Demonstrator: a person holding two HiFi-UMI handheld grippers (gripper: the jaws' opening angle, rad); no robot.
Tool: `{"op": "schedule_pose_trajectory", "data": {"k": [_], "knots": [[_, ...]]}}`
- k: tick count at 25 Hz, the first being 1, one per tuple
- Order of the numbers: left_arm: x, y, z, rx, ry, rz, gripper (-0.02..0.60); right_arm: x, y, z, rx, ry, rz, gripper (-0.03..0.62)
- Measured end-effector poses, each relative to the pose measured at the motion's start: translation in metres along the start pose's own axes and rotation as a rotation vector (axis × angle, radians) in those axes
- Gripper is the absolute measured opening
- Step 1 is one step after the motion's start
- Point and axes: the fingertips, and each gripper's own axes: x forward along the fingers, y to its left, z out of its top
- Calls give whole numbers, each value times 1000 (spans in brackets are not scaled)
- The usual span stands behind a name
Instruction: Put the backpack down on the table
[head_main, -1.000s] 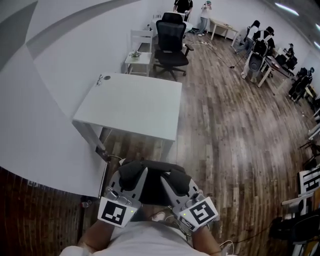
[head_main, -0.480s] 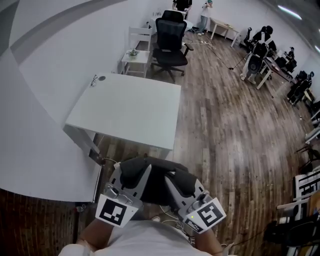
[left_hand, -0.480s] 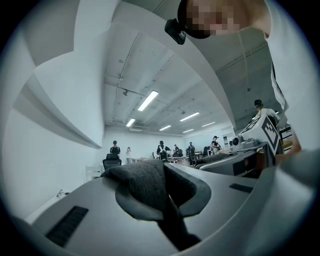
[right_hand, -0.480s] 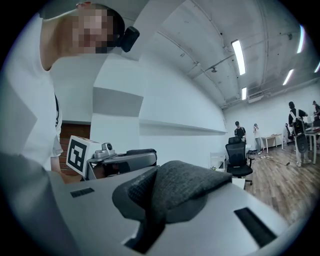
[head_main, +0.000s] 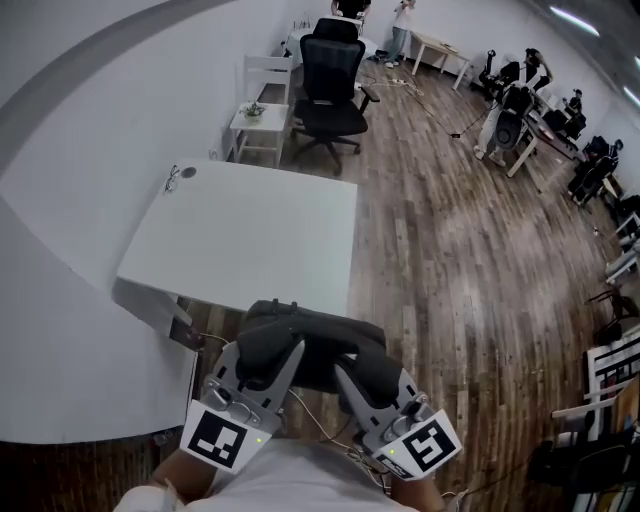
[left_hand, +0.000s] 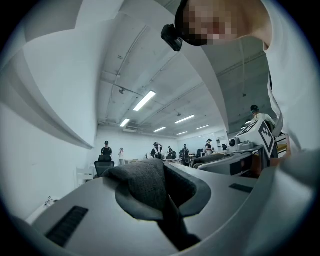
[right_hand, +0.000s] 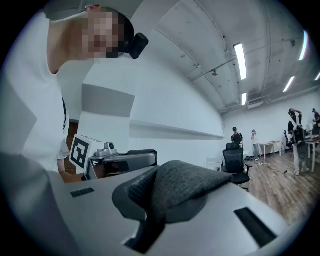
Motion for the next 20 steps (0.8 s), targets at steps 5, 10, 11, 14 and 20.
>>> {"op": "schedule_pose_trajectory", "data": {"k": [5,10,11,14,20], "knots": [[25,33,10,-8,1,-39,46,31,-27,17,-13,-10,-36,49],[48,65,13,-3,-17,-47,46,63,-50,24,-15,-13,-45,49],[51,70,12,-3,-13,-43,46,67,-53,24,-13,-13,-41,49],[63,81,6,-8,-6,-22,46,78,-65,21,-3,-12,-17,49],[78,96,9,-23,-2,56,46,88,-79,26,21,-6,71,49]]}}
